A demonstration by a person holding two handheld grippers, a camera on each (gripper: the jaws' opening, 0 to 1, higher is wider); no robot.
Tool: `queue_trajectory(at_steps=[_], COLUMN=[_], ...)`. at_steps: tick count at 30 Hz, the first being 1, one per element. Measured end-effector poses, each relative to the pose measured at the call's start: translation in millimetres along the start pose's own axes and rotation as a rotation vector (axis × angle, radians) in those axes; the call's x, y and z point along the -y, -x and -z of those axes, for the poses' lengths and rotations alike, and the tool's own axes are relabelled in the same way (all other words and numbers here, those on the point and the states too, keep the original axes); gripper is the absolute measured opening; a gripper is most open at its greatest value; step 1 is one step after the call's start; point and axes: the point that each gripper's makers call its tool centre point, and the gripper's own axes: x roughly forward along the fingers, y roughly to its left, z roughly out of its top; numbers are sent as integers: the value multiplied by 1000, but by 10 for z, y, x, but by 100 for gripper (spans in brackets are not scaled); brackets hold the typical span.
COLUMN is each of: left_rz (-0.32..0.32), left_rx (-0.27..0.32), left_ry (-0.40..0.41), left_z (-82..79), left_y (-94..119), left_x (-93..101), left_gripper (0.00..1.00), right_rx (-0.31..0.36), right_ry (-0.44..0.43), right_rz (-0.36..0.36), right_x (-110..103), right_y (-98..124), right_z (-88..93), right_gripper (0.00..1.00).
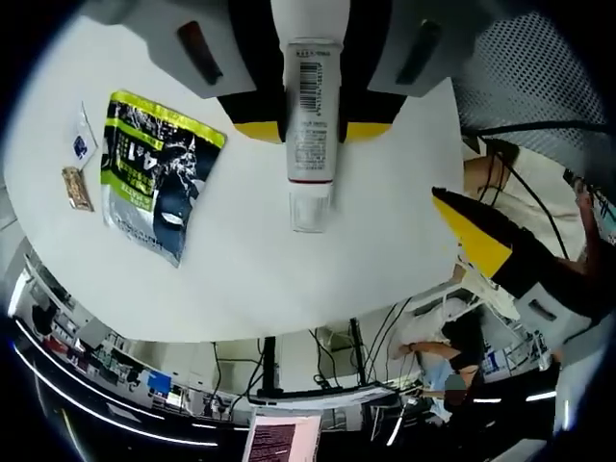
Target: Arrange the skincare products in the storage area until every visible bottle or jar stands upright without overlapping.
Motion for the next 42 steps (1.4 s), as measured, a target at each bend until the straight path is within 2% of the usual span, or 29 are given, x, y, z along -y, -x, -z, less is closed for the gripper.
queue_trajectory(at_steps=[8,16,19,25,26,31,34,36,42], left_rz=[30,16,23,34,39,73,100,117,189], left_rx=[-6,28,47,70,80,117,133,146,200], left_ry=[-20,-27,-22,-23,-17,-4,2,6,34], left_z=[-31,-230,-325,-494,-527,-684,-781,-844,-1060], left_y=[-45,-93,-134,-219,-234,-322,-386,-408,-458], left_x=[52,129,217,371,407,550,677,745,951], left_gripper=[76,76,75,75,75,75,75,76,76], right_rx=[75,142,209,281,314,396,462,481,631], right_ry=[-132,-226,-299,-389,-415,-500,-535,-541,-581], right_rz=[37,32,14,15,14,8,-21,-35,-125], right_x=[126,264,325,461,492,643,685,691,661], right_y=[298,587,747,1089,1160,1454,1646,1726,2137], right_z=[57,101,99,169,170,233,238,263,200], right_gripper=[21,21,21,21,21,21,21,21,21])
